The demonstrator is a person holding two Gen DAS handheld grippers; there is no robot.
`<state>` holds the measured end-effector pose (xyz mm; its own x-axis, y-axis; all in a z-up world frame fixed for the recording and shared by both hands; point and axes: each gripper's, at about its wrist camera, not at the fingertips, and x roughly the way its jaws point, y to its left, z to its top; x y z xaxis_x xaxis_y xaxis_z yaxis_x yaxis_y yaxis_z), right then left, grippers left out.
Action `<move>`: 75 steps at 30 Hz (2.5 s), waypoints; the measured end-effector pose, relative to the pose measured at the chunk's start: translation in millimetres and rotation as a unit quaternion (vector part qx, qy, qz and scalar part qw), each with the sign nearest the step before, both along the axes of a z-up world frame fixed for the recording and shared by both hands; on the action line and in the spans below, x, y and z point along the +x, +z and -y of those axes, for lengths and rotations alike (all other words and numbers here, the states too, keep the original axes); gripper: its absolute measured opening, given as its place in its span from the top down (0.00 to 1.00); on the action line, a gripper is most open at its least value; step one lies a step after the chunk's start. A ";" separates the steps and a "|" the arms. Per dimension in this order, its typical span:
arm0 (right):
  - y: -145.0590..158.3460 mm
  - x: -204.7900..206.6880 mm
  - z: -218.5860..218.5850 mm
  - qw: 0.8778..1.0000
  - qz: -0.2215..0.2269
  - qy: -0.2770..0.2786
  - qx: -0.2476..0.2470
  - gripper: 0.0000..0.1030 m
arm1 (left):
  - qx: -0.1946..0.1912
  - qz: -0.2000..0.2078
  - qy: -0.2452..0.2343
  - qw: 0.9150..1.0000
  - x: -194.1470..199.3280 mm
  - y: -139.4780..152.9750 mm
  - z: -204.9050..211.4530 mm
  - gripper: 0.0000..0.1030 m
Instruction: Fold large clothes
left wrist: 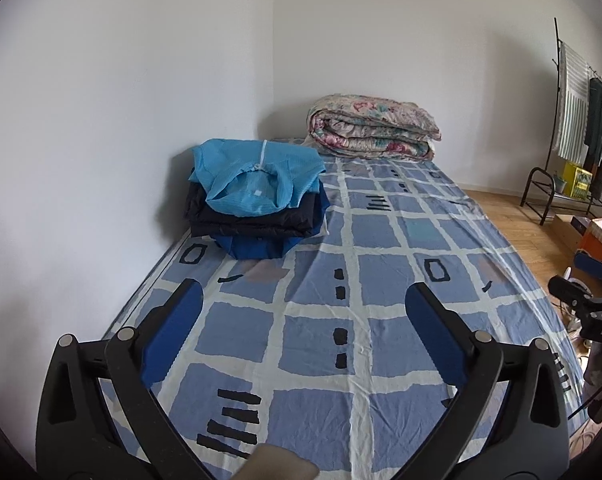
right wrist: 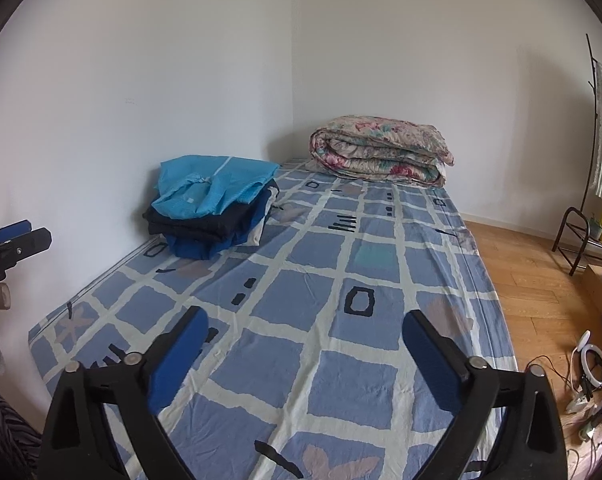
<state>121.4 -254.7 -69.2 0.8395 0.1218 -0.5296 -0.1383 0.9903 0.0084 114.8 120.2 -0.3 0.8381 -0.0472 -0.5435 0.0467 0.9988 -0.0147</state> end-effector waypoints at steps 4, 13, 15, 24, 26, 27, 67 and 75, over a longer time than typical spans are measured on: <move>-5.7 5.9 3.1 1.000 -0.006 -0.005 0.006 0.00 | 0.021 -0.012 0.002 1.000 7.9 -12.4 3.4 0.00; -26.8 13.5 2.3 0.999 -0.026 -0.013 0.020 0.00 | 0.037 -0.036 0.026 0.998 15.1 -34.0 -1.1 0.00; -29.4 14.7 1.2 0.999 -0.028 -0.011 0.015 0.00 | 0.036 -0.037 0.027 0.998 15.5 -34.3 -1.5 0.00; -32.4 14.9 -1.3 0.999 -0.033 -0.005 0.014 0.00 | 0.036 -0.035 0.028 0.998 16.3 -33.3 -0.8 0.00; -32.4 15.2 -1.3 0.999 -0.033 -0.005 0.014 0.00 | 0.035 -0.036 0.025 0.998 16.5 -32.6 -0.5 0.00; -32.9 15.0 -1.3 0.999 -0.034 -0.006 0.014 0.00 | 0.034 -0.037 0.024 0.998 16.8 -32.2 -0.5 0.00; -44.6 15.2 -2.8 0.998 -0.053 0.004 0.023 0.00 | 0.041 -0.030 0.039 0.998 8.3 -33.0 -1.7 0.00; -44.9 15.0 -3.5 0.998 -0.053 0.005 0.023 0.00 | 0.041 -0.031 0.040 0.998 7.9 -32.8 -1.1 0.00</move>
